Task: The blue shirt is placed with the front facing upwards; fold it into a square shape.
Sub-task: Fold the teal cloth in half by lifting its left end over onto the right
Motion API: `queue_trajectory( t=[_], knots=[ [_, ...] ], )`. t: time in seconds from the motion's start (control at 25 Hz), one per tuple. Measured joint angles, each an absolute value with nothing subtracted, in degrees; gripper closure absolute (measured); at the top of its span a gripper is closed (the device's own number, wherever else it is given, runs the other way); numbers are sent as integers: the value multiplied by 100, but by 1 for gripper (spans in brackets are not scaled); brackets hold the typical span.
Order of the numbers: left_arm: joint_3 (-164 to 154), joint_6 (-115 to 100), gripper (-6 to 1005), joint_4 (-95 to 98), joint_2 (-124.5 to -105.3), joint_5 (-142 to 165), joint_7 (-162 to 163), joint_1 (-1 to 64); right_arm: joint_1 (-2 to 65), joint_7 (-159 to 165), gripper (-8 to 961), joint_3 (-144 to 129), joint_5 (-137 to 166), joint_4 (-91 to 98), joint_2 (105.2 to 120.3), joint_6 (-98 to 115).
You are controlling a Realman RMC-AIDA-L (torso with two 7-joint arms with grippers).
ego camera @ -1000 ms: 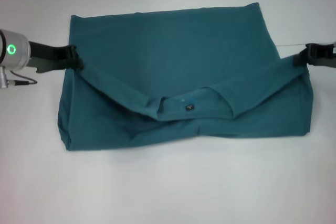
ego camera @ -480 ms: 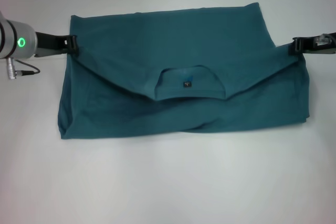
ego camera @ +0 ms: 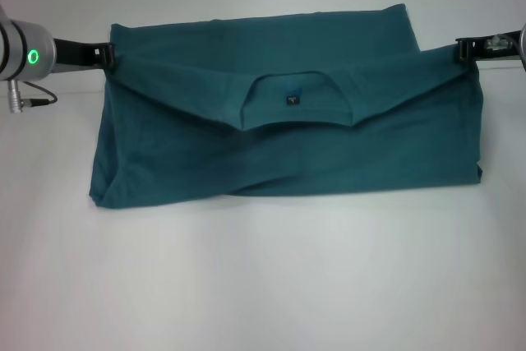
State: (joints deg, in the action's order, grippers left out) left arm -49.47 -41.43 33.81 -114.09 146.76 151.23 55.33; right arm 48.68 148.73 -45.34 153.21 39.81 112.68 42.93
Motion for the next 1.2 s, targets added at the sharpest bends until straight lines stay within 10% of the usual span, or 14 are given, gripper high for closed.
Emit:
queue_trajectory(
  t=[1.2],
  knots=[
    [-5045, -3464, 985, 3067, -11579, 15001, 14695, 5666, 5272, 14906, 923, -4958, 15746, 3248, 11312, 3229]
  ],
)
